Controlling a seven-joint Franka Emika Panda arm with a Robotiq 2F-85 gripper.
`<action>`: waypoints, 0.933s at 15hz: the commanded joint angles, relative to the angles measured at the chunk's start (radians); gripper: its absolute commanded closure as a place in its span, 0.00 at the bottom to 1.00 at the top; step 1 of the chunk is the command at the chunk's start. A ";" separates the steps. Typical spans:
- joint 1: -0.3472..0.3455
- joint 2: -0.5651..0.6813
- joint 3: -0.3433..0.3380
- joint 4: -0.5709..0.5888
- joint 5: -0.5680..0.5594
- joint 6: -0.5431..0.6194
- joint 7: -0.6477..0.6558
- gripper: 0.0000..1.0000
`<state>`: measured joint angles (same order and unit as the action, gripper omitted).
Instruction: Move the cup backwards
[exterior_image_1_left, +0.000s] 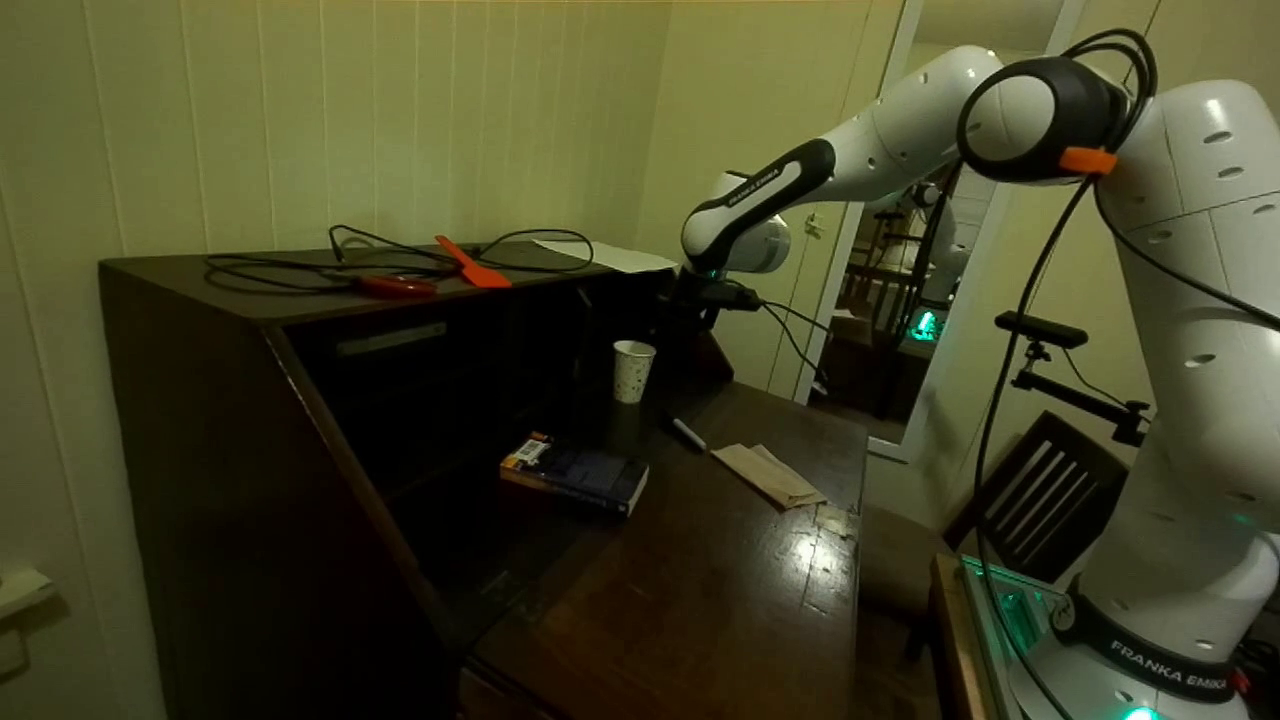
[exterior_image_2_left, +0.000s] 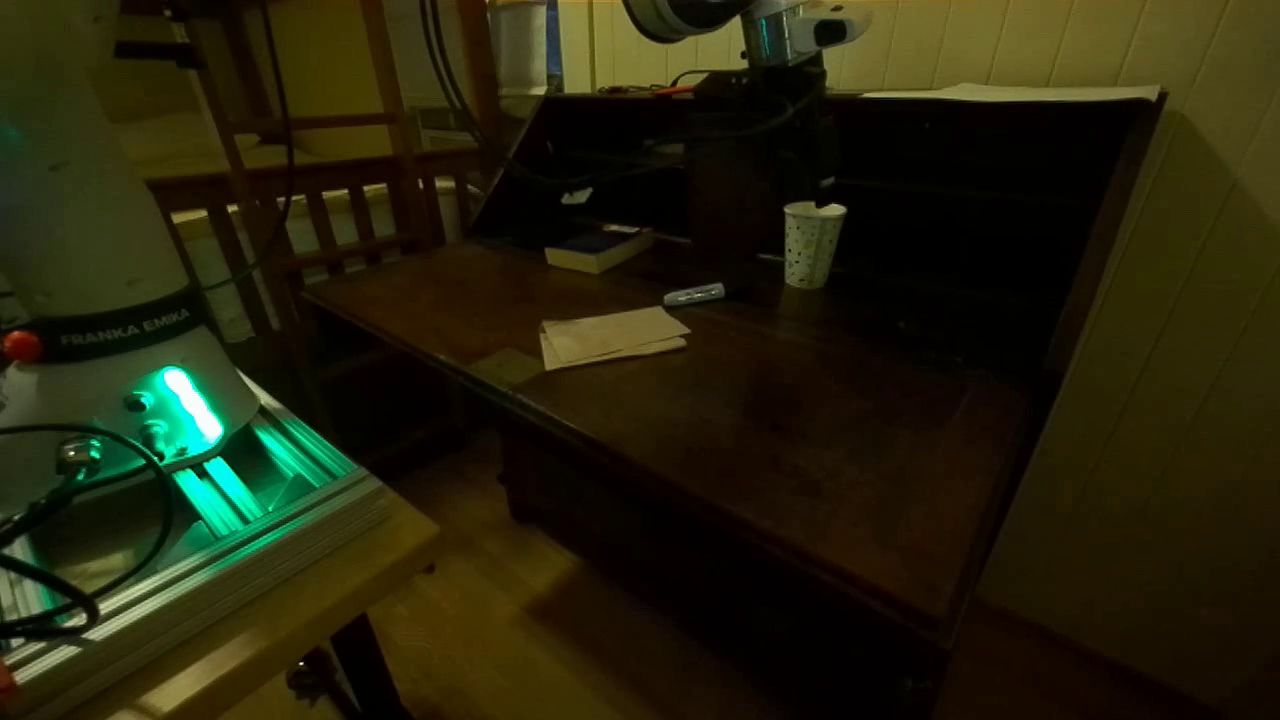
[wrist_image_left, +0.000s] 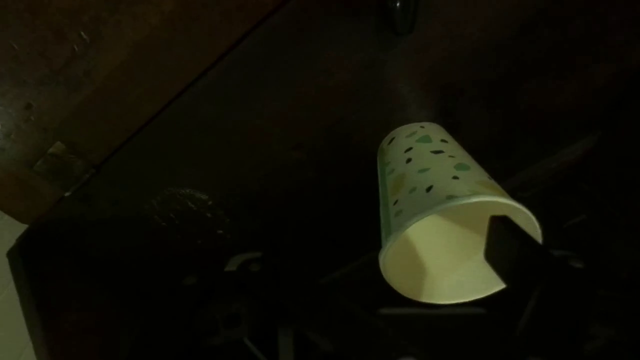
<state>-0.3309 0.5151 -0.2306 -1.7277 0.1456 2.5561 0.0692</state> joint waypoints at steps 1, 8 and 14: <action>-0.030 0.076 0.020 0.089 0.025 -0.001 0.002 0.00; -0.043 0.148 0.032 0.173 0.031 -0.025 0.032 0.09; -0.057 0.176 0.043 0.216 0.058 -0.044 0.066 0.62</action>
<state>-0.3648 0.6647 -0.2049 -1.5652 0.1667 2.5438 0.1211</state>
